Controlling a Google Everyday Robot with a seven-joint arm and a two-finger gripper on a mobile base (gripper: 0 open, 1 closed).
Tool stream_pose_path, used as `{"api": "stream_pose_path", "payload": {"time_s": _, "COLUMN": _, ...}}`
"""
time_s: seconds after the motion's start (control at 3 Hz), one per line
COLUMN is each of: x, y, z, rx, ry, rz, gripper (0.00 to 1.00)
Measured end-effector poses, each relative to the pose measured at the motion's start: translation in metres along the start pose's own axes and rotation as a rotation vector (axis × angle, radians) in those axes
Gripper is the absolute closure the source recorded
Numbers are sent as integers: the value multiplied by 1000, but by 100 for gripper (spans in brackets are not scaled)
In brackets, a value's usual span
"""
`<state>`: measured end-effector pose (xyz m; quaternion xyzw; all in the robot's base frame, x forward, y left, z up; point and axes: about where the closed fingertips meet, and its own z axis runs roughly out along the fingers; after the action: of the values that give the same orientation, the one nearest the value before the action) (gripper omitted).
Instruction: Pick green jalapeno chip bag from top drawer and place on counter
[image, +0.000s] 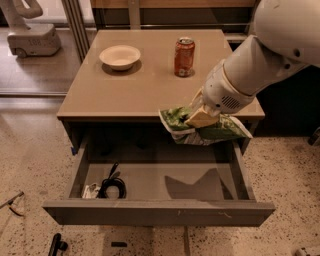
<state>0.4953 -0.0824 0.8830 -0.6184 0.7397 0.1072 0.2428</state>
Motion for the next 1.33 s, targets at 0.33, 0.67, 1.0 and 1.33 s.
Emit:
{"api": "stream_pose_path", "payload": {"time_s": 0.33, "x": -23, "y": -10, "z": -23, "rx": 20, "ry": 7, "rz": -28, "gripper": 100}}
{"api": "stream_pose_path", "payload": {"time_s": 0.67, "x": -52, "y": -37, "z": -37, "rx": 61, "ry": -46, "rz": -90, "gripper": 100}}
{"api": "stream_pose_path", "payload": {"time_s": 1.0, "x": -52, "y": -37, "z": -37, "rx": 62, "ry": -46, "rz": -90, "gripper": 100}}
{"api": "stream_pose_path", "payload": {"time_s": 1.33, "x": -50, "y": -43, "z": -33, "rx": 78, "ry": -64, "rz": -119, "gripper": 100}}
